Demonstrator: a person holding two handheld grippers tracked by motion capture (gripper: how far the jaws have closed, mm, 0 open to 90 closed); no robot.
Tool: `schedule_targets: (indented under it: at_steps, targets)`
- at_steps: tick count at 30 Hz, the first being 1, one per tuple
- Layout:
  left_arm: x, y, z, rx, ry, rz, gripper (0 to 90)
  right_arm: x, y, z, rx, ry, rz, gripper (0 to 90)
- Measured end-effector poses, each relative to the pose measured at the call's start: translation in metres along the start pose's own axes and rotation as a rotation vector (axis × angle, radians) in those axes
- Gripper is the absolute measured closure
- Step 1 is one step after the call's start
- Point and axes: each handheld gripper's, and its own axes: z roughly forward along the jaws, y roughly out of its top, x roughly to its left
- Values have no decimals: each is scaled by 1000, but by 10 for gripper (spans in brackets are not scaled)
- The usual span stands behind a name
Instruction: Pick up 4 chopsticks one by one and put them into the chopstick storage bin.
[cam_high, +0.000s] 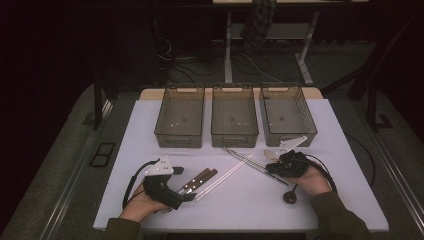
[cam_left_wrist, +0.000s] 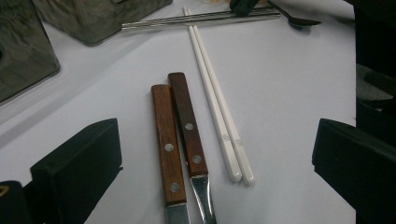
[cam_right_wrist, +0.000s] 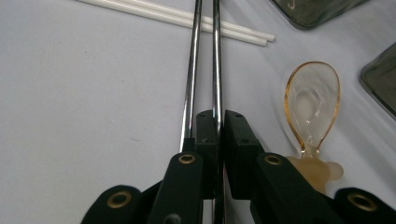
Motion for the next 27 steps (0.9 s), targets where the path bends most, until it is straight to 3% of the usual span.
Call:
schedule_targets:
  at_steps: [15,27]
  targets:
    - [0,0,-1,-6,-4,2,1,-5,-1,-2,-13,32,25,848]
    - [0,0,0,-6,-6,1,0,-6,0,-16,-77,49,46,848]
